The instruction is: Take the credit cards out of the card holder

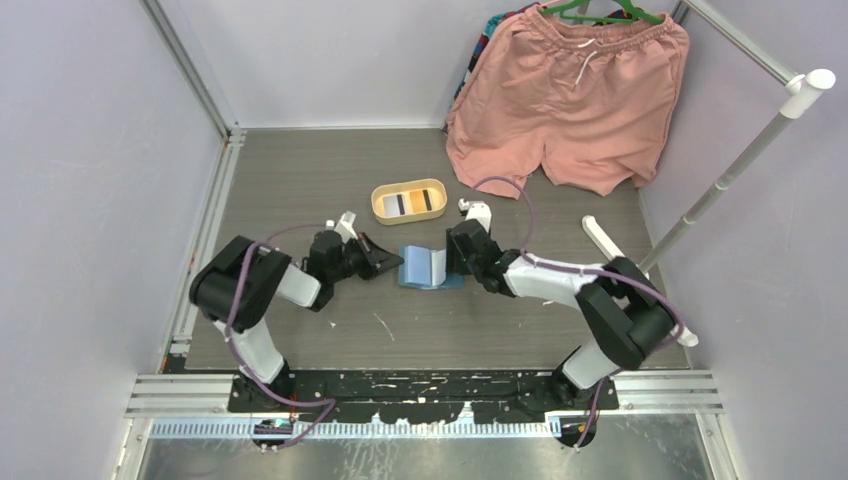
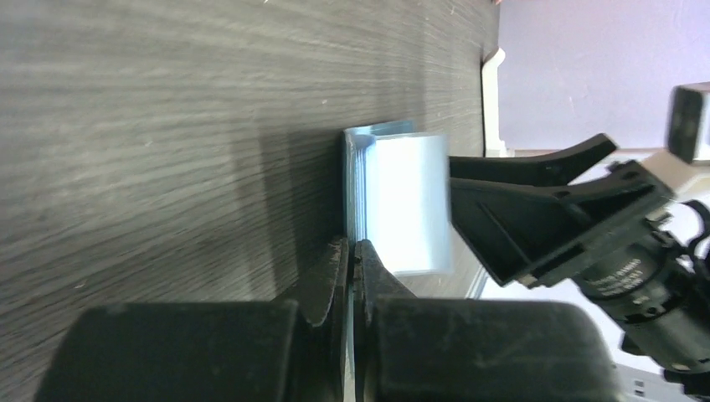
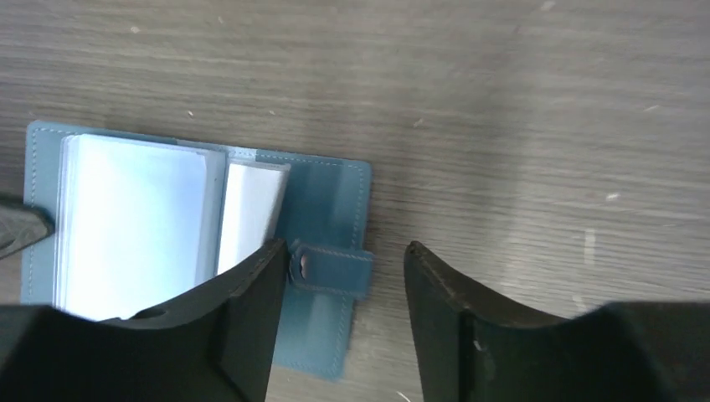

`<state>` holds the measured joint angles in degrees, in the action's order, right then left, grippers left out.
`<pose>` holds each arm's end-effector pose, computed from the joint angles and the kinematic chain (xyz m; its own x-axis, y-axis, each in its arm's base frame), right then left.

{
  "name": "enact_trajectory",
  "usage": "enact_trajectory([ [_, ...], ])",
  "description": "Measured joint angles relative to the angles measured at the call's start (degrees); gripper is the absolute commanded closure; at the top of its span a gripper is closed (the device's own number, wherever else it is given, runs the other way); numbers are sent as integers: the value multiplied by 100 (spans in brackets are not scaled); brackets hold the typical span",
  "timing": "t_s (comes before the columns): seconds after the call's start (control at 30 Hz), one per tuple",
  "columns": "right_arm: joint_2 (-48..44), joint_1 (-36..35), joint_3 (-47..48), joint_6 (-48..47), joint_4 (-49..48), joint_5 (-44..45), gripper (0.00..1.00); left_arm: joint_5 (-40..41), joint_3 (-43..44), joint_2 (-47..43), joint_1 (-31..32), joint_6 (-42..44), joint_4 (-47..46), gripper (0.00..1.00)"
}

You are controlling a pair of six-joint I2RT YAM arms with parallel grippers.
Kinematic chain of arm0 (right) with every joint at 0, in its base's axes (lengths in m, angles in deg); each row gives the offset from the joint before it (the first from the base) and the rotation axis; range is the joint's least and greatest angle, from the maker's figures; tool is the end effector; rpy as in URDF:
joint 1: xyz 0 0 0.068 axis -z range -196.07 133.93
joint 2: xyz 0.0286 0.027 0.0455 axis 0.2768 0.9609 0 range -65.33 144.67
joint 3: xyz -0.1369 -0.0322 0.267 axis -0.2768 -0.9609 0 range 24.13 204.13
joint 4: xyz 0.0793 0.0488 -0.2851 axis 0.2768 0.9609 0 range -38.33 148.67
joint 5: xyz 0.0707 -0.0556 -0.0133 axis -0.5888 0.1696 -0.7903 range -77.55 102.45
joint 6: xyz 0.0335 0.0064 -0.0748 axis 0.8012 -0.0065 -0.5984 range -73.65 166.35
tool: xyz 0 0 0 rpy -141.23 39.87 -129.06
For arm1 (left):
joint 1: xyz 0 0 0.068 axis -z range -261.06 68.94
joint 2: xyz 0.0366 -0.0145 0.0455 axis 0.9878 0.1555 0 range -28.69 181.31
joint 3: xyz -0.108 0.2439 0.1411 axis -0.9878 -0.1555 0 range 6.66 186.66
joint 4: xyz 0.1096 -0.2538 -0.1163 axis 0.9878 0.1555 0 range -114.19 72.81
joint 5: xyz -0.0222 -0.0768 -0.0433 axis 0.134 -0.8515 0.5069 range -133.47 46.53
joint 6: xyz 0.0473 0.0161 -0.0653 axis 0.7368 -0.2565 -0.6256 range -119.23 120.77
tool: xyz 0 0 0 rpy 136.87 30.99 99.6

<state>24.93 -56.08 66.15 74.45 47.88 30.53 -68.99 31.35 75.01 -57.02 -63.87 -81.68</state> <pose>0.2883 0.2130 0.1348 -0.6811 0.0129 -0.7321 -0.1367 0.9800 0.1445 0.2907 -0.1633 0.0791 -0.8064 -0.5332 -0.2555 0.0114 0.4180 -0.9084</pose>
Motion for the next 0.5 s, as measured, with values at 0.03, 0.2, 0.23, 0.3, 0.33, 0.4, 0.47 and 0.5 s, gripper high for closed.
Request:
enact_trajectory([
  [0.03,-155,2,0,-85,122,46,37,4,68,-190,4,151,293,100],
  [0.2,-1016,2,363,-367,428,98,33,98,442,-765,7,874,1436,100],
  [0.23,-1069,2,463,-385,407,59,33,109,459,-765,7,955,1537,100],
  [0.3,-1080,0,710,-389,306,-160,34,151,459,-752,11,1043,1788,100],
  [0.33,-1021,0,811,-378,251,-271,34,155,459,-739,11,1078,1864,100],
  [0.4,-745,0,1058,-332,83,-549,34,179,459,-704,24,1117,1956,100],
  [0.47,-354,-2,1261,-273,-87,-811,35,197,459,-671,33,1137,2006,100],
  [0.5,-109,-2,1366,-245,-162,-951,35,199,459,-654,35,1137,2024,100],
])
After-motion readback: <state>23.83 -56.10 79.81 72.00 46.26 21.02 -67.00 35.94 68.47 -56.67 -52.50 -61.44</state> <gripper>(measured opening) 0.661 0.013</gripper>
